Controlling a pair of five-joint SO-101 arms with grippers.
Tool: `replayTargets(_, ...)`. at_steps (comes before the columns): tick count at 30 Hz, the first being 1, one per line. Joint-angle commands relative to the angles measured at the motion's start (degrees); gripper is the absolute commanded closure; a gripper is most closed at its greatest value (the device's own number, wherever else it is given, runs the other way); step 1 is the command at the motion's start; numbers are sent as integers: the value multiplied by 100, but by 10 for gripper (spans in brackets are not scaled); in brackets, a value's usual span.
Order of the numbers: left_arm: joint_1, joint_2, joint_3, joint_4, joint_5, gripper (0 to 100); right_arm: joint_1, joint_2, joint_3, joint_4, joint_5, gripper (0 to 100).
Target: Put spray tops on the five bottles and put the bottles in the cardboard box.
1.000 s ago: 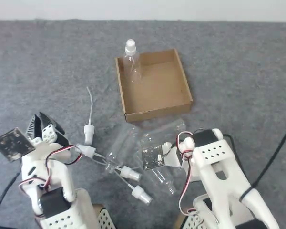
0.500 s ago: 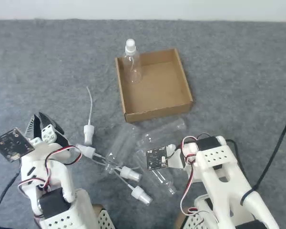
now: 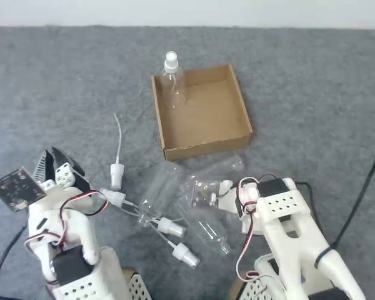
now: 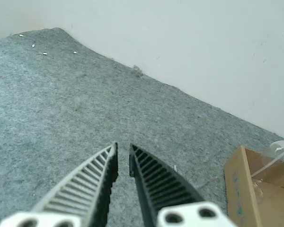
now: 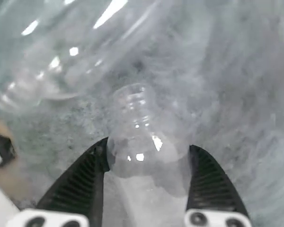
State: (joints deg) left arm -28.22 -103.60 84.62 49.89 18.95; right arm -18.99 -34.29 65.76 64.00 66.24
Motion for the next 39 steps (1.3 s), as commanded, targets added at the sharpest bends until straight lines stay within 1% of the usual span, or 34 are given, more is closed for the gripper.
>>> replayTargets(1,-26,-88,-48,-149,-35,956,84,-259,-88,-92,-633,890)
replayTargets(5,-26,-88,-48,-149,-35,955,84,-259,-88,-92,-1116,886)
replayTargets(8,-26,-88,-48,-149,-35,955,66,-259,-88,-92,-1187,866)
replayTargets(13,-26,-88,-48,-149,-35,955,66,-207,-62,-84,-1152,731)
replayTargets(18,-26,-88,-48,-149,-35,955,66,-207,-53,-92,-633,724)
replayTargets(23,-26,-88,-40,-149,-35,955,75,-207,-53,-92,-571,725)
replayTargets(25,-26,-88,-40,-149,-35,955,75,-207,-53,-92,-571,740)
replayTargets(30,-26,-88,-40,-149,-35,955,66,-268,-79,-101,-615,897)
replayTargets(31,-26,-88,-40,-149,-35,955,66,-268,-88,-101,-615,913)
replayTargets(34,-26,-88,-40,-149,-35,955,75,-268,-211,-40,-633,920)
replayTargets(36,-26,-88,-40,-149,-35,955,75,-268,-360,-40,-870,922)
replayTargets(39,-26,-88,-40,-149,-35,955,75,-268,-642,31,-1662,923)
